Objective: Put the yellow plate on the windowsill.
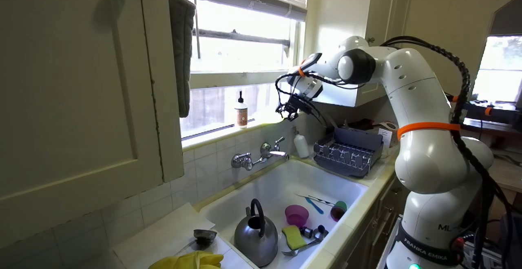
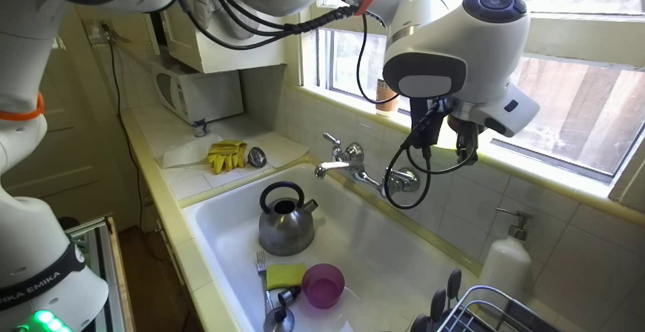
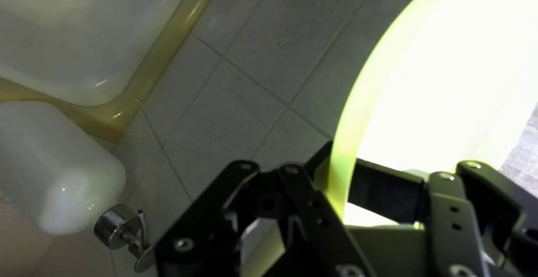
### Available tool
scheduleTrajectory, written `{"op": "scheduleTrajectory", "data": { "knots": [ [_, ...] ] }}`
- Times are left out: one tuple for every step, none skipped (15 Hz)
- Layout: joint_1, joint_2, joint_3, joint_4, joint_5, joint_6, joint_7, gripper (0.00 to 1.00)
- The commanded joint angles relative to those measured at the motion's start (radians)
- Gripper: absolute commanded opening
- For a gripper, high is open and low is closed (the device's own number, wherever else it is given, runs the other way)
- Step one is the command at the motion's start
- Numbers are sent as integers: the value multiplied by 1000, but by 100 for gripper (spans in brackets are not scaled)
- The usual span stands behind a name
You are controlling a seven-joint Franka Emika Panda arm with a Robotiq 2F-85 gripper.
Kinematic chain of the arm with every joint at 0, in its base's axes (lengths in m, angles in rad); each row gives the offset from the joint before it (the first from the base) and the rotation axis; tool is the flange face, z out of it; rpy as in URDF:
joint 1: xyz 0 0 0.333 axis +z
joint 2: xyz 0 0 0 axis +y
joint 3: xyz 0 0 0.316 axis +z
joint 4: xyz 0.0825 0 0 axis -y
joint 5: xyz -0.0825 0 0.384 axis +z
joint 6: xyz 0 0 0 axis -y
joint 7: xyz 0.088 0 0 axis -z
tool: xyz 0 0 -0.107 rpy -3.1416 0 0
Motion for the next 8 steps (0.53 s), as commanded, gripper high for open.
{"op": "scheduleTrajectory", "data": {
  "knots": [
    [-2, 25, 4, 53, -36, -41, 66, 0],
    [-1, 27, 6, 56, -40, -37, 73, 0],
    [0, 31, 8, 61, -45, -35, 78, 0],
    [3, 36, 8, 65, -51, -31, 85, 0],
    [5, 41, 9, 72, -59, -31, 94, 0],
    [6, 47, 10, 78, -65, -31, 102, 0],
    [8, 52, 10, 83, -70, -30, 110, 0],
    [9, 58, 11, 90, -75, -32, 124, 0]
  ]
}}
